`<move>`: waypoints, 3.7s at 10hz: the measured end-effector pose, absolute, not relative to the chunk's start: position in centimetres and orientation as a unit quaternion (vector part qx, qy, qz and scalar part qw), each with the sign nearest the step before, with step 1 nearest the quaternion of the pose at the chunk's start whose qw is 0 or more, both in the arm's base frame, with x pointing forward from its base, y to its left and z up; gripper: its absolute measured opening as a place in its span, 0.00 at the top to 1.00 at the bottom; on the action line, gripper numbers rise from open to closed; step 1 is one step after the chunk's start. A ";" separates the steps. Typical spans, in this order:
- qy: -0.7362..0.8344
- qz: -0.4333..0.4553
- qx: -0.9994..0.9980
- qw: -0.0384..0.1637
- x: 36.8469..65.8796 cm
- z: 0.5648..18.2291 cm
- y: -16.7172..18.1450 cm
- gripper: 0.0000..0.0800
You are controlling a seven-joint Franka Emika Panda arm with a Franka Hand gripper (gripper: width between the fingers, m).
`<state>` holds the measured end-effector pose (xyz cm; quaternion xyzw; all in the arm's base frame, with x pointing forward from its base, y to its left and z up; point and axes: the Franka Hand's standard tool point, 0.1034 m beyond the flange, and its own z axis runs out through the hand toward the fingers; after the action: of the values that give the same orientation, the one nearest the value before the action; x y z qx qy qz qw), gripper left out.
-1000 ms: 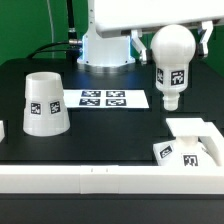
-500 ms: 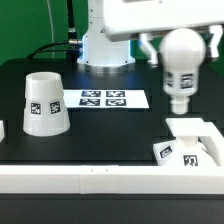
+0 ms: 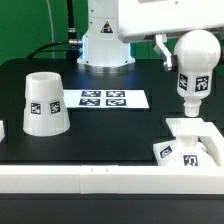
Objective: Assemble lamp
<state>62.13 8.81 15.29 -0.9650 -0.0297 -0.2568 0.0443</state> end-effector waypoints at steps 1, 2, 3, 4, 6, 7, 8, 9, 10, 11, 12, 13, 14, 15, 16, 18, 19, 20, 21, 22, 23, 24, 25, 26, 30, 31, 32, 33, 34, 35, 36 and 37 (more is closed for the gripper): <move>-0.044 -0.255 -0.965 0.042 62.0 15.0 9.1 0.28; -0.050 -0.252 -0.965 0.041 61.9 14.6 9.4 0.28; -0.052 -0.250 -0.966 0.040 61.8 14.1 9.4 0.28; -0.051 -0.246 -0.967 0.038 61.6 13.3 9.0 0.28; -0.050 -0.243 -0.968 0.036 61.5 12.6 8.8 0.28; -0.049 -0.242 -0.968 0.036 61.4 12.4 8.7 0.28; -0.049 -0.239 -0.969 0.036 61.3 12.0 8.7 0.28; -0.050 -0.235 -0.970 0.036 61.2 11.5 8.7 0.28; -0.049 -0.237 -0.970 0.035 61.2 11.3 8.7 0.28; -0.049 -0.240 -0.969 0.034 61.3 11.3 8.7 0.28; -0.049 -0.244 -0.968 0.034 61.3 11.3 8.7 0.28; -0.049 -0.246 -0.968 0.033 61.4 11.3 8.6 0.28; -0.049 -0.246 -0.968 0.033 61.4 11.3 8.6 0.28; -0.049 -0.246 -0.968 0.033 61.4 11.3 8.6 0.20; -0.049 -0.246 -0.968 0.033 61.4 11.3 8.6 0.15; -0.048 -0.246 -0.967 0.034 61.4 11.7 8.7 0.13; -0.049 -0.246 -0.968 0.035 61.4 12.0 8.7 0.13; -0.048 -0.246 -0.967 0.036 61.5 12.6 8.7 0.13; -0.048 -0.243 -0.968 0.038 61.6 13.3 8.6 0.13; -0.048 -0.240 -0.969 0.040 61.6 14.2 8.5 0.13; -0.047 -0.237 -0.969 0.042 61.7 15.1 8.4 0.13; -0.049 -0.233 -0.970 0.045 61.8 15.7 8.7 0.13; -0.050 -0.236 -0.969 0.046 62.1 16.1 8.8 0.13; -0.051 -0.228 -0.971 0.048 61.9 15.9 8.9 0.13; -0.077 -0.151 -0.984 0.051 61.0 14.9 9.2 0.13; -0.095 -0.122 -0.987 0.044 61.1 15.0 9.0 0.13; -0.100 -0.102 -0.989 0.042 61.0 14.8 8.6 0.13; -0.100 -0.059 -0.992 0.045 60.4 14.2 8.3 0.13; -0.109 -0.025 -0.993 0.045 60.3 14.2 8.5 0.13; -0.102 0.009 -0.993 0.051 60.0 14.3 8.9 0.13; -0.104 0.021 -0.993 0.053 60.2 14.3 9.0 0.13; -0.103 0.015 -0.993 0.052 60.4 14.2 9.0 0.13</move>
Offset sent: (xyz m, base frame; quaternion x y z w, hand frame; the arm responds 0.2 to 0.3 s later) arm -0.0002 -0.0023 -0.0163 0.0127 0.0086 -0.0204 0.9997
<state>60.39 8.95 14.21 -0.9932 -0.1030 0.0154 0.0522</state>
